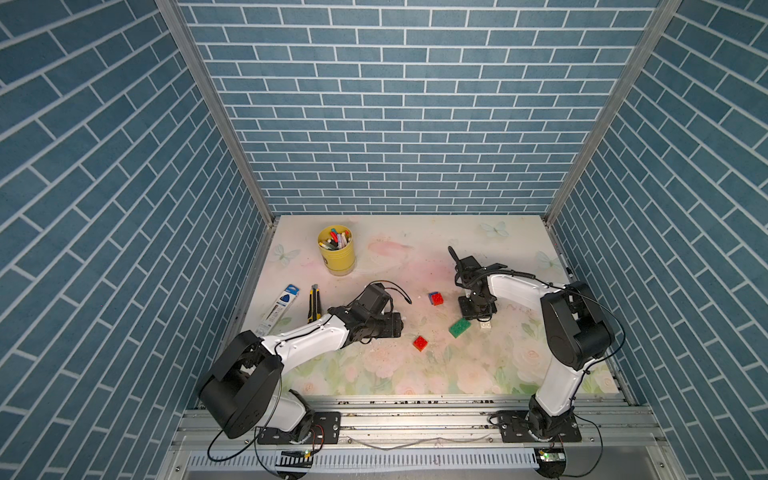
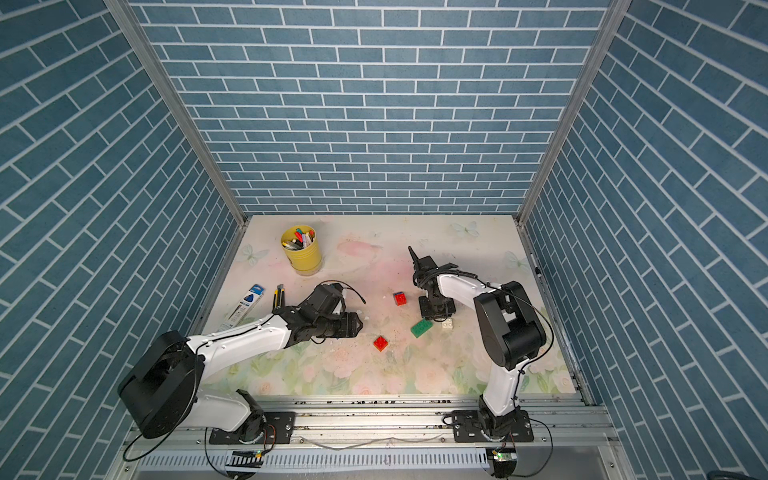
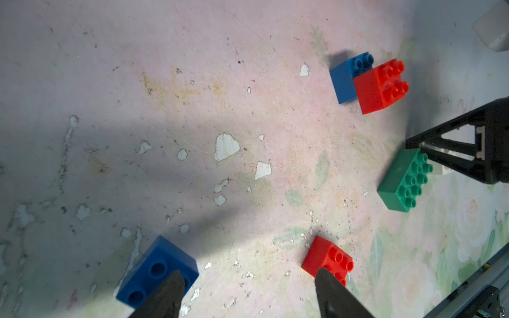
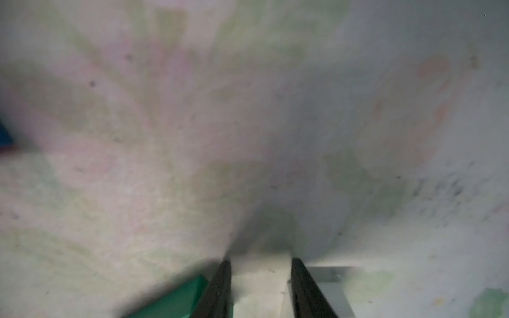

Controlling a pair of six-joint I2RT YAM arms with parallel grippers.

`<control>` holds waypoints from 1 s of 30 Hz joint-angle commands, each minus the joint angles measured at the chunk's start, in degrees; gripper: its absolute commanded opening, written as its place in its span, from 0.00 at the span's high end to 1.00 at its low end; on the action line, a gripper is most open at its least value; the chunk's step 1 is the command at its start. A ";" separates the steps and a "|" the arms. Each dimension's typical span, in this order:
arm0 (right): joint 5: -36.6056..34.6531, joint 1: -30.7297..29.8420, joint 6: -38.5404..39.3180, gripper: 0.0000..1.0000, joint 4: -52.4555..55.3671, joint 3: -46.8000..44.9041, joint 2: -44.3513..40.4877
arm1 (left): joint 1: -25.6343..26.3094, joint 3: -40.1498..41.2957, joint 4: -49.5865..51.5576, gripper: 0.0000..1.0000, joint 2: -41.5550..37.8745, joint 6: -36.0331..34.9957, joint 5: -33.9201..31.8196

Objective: Assemble the letter y with lego
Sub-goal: Move the lego brick at the center of the board.

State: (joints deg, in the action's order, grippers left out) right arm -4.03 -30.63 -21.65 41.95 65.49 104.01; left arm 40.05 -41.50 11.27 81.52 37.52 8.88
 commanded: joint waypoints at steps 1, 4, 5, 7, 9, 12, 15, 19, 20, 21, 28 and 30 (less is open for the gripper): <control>2.33 -2.21 -4.14 0.62 3.45 -1.59 -0.71 | 0.29 -0.83 -0.10 0.22 0.44 -0.60 -0.36; 3.10 -3.23 -5.41 0.63 3.66 -2.63 -1.45 | 0.29 -0.69 0.06 0.22 0.05 -0.60 -0.56; 3.18 -3.42 -5.65 0.63 3.77 -3.10 -1.73 | 0.30 -0.69 0.18 0.22 0.03 -0.60 -0.54; 3.82 -3.64 -5.86 0.63 3.49 -4.22 -2.93 | 0.29 -0.64 0.20 0.22 0.05 -0.60 -0.54; 4.03 -3.64 -6.12 0.63 3.57 -5.08 -4.20 | 0.33 -0.82 0.31 0.22 0.16 -0.58 -0.55; 3.32 -3.67 -5.82 0.58 3.69 -5.93 -6.21 | 0.33 -1.16 0.35 0.22 0.59 -0.62 -0.36; 4.70 -4.01 -5.04 0.51 4.37 -6.10 -6.60 | 0.38 -1.53 0.41 0.22 0.90 -0.77 -0.32; 6.62 -5.65 -4.37 0.50 3.27 -7.26 -6.13 | 0.46 -1.69 0.16 0.22 1.19 -0.75 -0.27; 6.78 -5.96 -4.54 0.50 3.17 -7.23 -5.85 | 0.46 -1.80 0.23 0.22 1.23 -0.74 -0.27; 7.61 -6.44 -4.61 0.51 2.78 -7.31 -5.70 | 0.46 -1.86 0.18 0.22 1.44 -0.73 -0.28; 4.33 -7.39 -6.38 0.51 3.27 -6.53 -6.66 | 0.64 -2.34 0.57 0.22 1.72 -0.93 -0.17; 2.94 -7.08 -6.48 0.52 4.18 -6.20 -8.08 | 0.64 -2.62 1.07 0.22 1.54 -1.22 -0.15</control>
State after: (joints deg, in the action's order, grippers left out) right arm 1.41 -37.82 -25.71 44.21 58.81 98.54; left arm 40.21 -42.50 11.35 82.65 37.45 8.93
